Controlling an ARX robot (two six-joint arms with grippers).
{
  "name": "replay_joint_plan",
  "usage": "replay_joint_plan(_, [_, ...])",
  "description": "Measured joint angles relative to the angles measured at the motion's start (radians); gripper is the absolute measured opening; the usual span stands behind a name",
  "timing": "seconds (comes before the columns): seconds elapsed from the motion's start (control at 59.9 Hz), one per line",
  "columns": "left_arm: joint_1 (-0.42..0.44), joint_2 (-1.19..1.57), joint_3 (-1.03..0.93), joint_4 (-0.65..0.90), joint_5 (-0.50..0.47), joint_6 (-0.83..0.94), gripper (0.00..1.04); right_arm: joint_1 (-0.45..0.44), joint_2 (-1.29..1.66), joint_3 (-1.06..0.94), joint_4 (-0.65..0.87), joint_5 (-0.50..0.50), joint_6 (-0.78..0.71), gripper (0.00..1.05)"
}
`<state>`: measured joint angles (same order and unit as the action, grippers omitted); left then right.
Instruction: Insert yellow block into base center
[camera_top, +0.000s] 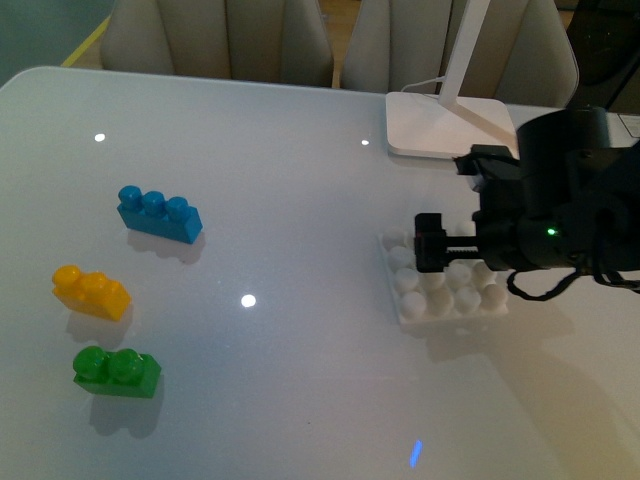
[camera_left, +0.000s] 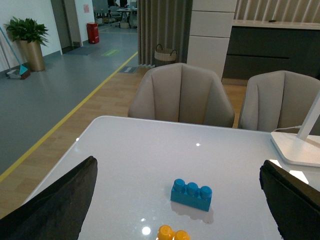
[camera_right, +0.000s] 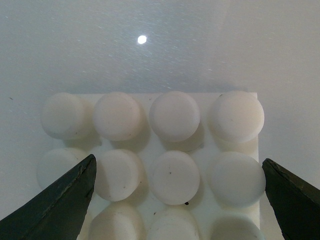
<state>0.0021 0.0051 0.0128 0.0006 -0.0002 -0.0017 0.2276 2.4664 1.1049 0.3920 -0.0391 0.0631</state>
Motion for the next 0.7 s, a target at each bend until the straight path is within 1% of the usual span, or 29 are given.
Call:
replay_joint_plan(0.167, [0.0,0.0,0.0,0.0,0.0,0.0,0.97,0.112,0.021,0.081,-0.074,0.048,0.094,0.96])
replay_joint_plan(0.401, [0.0,0.0,0.0,0.0,0.0,0.0,0.97,0.282,0.069,0.224,-0.193,0.056,0.259,0.96])
replay_joint_plan(0.501, [0.0,0.0,0.0,0.0,0.0,0.0,0.97,0.328,0.081,0.257,-0.226,0.077,0.326,0.96])
replay_joint_plan(0.701, [0.0,0.0,0.0,0.0,0.0,0.0,0.97,0.38,0.092,0.299,-0.269,0.111,0.412,0.96])
